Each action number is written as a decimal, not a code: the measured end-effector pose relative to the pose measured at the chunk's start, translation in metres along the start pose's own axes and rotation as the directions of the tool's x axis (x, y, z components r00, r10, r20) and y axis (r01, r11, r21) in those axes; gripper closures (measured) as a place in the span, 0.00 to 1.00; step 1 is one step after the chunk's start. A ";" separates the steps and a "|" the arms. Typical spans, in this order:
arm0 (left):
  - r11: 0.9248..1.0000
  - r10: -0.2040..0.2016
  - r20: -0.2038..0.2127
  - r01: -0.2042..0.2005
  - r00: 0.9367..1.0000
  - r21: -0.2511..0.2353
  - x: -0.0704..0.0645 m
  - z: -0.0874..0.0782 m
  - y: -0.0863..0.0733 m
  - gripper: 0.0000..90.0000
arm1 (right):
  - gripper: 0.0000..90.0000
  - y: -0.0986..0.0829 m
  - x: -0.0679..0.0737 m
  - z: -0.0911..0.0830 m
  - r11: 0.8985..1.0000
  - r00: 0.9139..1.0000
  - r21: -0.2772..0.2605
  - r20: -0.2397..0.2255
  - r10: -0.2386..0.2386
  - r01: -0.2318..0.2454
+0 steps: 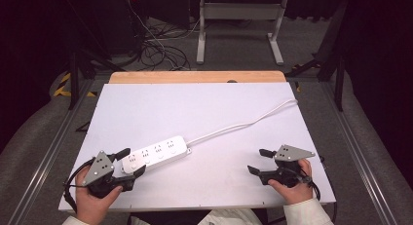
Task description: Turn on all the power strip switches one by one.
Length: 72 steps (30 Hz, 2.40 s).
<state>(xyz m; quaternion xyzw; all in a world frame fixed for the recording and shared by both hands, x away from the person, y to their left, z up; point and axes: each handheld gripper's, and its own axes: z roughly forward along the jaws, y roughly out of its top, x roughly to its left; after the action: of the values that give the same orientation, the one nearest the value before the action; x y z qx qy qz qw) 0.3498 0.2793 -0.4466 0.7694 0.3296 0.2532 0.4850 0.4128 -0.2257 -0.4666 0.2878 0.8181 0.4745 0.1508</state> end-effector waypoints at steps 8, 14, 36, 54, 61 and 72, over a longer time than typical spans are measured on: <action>1.000 -0.015 0.024 0.015 1.000 0.019 0.001 -0.004 0.009 0.37 | 0.30 -0.001 0.000 0.001 1.000 1.000 0.007 -0.001 -0.002 0.002; 0.999 -0.018 0.039 0.016 0.999 0.033 0.005 -0.008 0.019 0.48 | 0.30 -0.001 0.001 0.003 1.000 1.000 0.010 -0.002 -0.001 0.001; 0.978 -0.034 0.074 0.018 0.997 0.209 0.022 -0.001 0.031 1.00 | 0.31 -0.001 0.001 0.003 1.000 1.000 0.013 -0.010 0.000 0.000; 0.880 -0.061 0.110 0.002 0.992 0.476 0.034 0.019 0.033 1.00 | 0.32 -0.001 0.001 0.004 0.999 1.000 0.032 -0.025 -0.005 0.006; 0.843 -0.053 0.111 -0.015 0.992 0.538 0.036 0.025 0.032 1.00 | 0.32 -0.002 0.001 0.005 0.999 1.000 0.037 -0.029 -0.006 0.007; 0.804 -0.068 0.106 -0.008 0.992 0.595 0.039 0.037 0.029 1.00 | 0.32 -0.002 0.001 0.006 0.999 0.999 0.045 -0.034 -0.006 0.007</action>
<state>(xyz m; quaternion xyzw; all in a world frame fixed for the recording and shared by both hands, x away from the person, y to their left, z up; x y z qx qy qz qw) 0.4095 0.2780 -0.4323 0.8911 0.3743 0.0823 0.2432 0.4143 -0.2220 -0.4713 0.2802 0.8319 0.4604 0.1320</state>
